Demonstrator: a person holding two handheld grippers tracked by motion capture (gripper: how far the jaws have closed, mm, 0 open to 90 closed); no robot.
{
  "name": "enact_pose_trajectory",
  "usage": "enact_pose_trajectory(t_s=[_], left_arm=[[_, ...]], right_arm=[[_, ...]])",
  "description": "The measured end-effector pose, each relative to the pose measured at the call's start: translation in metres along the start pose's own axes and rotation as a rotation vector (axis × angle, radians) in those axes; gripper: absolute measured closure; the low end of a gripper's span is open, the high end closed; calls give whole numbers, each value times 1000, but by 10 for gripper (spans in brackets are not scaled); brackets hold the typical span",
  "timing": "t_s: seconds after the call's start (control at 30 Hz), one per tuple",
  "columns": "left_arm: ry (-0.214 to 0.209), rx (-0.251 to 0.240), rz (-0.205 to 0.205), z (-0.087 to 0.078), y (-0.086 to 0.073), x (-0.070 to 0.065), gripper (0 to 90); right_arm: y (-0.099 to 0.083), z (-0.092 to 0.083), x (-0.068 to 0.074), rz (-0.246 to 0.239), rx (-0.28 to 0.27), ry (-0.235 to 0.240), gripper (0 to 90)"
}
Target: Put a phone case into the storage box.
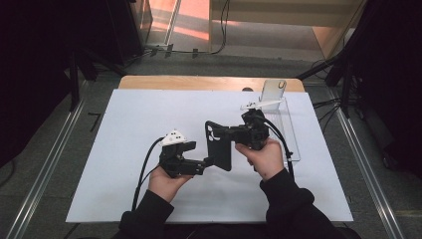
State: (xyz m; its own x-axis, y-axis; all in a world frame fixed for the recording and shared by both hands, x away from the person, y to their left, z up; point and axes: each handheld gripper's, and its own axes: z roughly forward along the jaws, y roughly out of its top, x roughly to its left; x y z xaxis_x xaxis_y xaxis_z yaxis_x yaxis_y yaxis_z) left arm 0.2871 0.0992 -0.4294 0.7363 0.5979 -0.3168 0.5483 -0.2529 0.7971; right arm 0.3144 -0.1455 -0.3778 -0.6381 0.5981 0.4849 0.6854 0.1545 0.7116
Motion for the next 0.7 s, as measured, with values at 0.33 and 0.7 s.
enact_pose_trajectory(t_s=[0.33,0.7], left_arm=[[-22,57,70,-8,14,3,142],[-84,122,176,-12,29,3,258]], right_arm=[[-2,-6,0,-118,19,22,780],[-5,-13,-7,-206,70,143,780]])
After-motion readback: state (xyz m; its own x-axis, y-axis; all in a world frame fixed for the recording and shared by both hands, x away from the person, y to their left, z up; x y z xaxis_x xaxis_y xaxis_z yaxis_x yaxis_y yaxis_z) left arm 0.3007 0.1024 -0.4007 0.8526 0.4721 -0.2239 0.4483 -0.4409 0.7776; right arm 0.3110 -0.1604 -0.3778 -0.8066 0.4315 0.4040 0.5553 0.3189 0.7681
